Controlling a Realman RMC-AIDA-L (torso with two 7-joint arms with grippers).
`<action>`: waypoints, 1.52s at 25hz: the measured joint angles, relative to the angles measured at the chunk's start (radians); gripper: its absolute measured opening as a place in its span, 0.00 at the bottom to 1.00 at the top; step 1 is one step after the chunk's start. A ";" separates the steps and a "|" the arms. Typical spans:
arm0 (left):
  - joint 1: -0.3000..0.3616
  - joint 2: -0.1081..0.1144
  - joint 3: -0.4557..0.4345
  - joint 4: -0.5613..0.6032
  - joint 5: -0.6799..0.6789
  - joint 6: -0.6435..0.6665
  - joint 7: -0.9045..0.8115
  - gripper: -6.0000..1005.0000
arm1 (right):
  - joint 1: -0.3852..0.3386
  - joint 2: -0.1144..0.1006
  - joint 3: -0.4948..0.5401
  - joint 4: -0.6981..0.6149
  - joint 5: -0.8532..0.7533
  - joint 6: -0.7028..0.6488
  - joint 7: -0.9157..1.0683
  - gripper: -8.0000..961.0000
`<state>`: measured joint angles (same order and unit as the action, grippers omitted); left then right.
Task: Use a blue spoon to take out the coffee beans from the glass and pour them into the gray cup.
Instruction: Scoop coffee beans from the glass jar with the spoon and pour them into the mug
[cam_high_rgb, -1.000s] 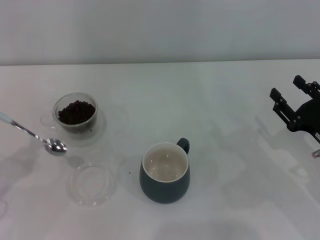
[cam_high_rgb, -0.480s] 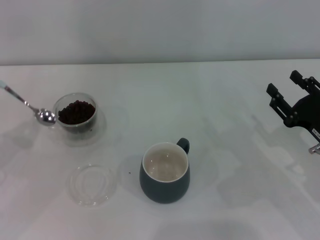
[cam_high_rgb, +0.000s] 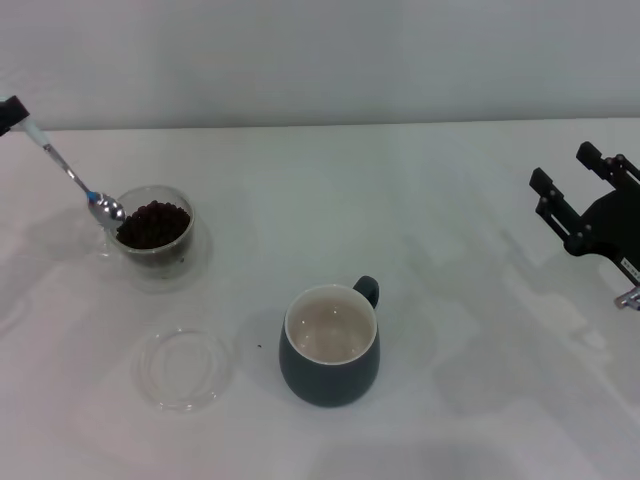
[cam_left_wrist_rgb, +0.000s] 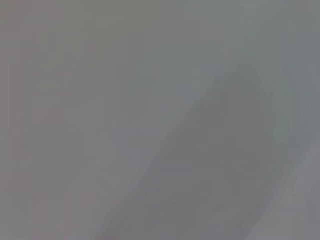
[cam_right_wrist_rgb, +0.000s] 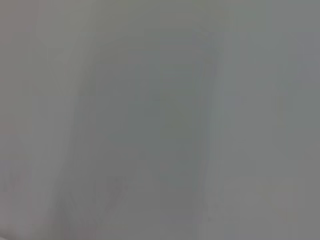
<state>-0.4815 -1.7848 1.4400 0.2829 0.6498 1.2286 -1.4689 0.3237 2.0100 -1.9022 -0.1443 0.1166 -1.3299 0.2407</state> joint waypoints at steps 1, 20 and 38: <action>-0.005 -0.002 0.000 0.004 0.007 -0.021 0.002 0.13 | 0.000 0.000 0.000 0.000 0.000 0.000 0.000 0.67; -0.106 -0.041 -0.001 0.064 0.197 -0.284 0.004 0.13 | -0.002 0.001 -0.014 0.000 -0.002 0.006 0.000 0.66; -0.059 -0.066 -0.049 0.052 0.204 -0.292 -0.129 0.13 | 0.003 0.003 -0.014 -0.026 0.002 0.018 0.002 0.66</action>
<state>-0.5407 -1.8511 1.3915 0.3349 0.8538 0.9363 -1.5974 0.3268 2.0126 -1.9160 -0.1699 0.1185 -1.3121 0.2424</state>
